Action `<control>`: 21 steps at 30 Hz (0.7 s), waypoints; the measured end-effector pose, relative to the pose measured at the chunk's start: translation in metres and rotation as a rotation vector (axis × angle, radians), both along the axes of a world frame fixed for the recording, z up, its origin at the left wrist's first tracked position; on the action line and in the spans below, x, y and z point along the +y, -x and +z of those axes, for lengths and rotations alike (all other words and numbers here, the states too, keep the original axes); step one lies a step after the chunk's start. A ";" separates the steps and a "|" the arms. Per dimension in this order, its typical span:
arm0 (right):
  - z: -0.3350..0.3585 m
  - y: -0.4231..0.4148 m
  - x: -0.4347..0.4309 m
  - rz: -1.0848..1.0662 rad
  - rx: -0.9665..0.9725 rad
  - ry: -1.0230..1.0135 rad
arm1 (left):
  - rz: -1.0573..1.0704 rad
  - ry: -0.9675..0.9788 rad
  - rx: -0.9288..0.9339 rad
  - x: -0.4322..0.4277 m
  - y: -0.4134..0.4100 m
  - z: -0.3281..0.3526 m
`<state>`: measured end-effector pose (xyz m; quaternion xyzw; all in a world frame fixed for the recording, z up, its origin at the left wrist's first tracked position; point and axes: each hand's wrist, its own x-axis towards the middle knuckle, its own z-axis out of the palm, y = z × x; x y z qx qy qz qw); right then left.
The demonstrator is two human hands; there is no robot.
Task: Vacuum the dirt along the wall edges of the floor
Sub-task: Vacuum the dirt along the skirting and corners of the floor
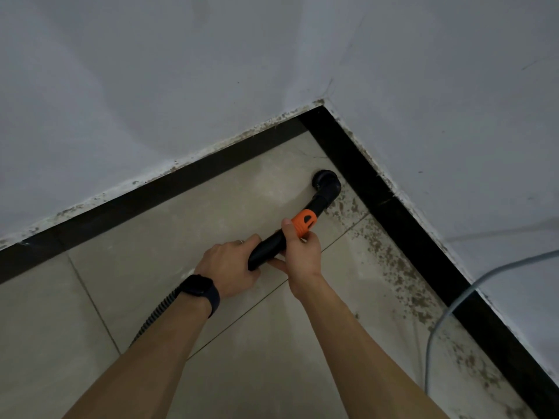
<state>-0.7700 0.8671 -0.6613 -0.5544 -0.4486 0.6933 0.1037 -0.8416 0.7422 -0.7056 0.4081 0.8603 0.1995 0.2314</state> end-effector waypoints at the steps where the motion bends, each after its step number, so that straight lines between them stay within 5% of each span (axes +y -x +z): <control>1: 0.000 0.000 0.002 -0.008 0.001 -0.003 | -0.008 0.004 -0.001 0.003 0.000 0.000; 21: -0.012 0.006 0.029 -0.070 -0.005 -0.017 | -0.081 -0.029 0.021 0.032 0.018 0.000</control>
